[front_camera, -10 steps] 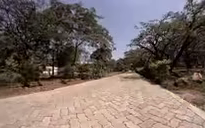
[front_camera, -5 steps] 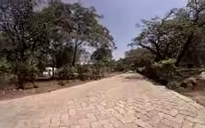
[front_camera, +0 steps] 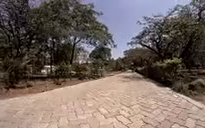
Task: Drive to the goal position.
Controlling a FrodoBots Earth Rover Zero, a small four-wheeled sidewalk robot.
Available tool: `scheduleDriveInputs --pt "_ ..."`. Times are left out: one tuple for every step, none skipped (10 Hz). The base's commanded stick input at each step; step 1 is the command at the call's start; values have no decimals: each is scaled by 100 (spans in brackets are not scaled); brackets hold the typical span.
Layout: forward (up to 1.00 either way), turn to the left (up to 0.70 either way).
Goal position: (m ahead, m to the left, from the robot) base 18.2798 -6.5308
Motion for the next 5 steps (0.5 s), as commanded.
scheduleDriveInputs --pt "70 -35" --pt "70 -35" --pt "70 -35" --pt "70 -35" --pt "70 -35"
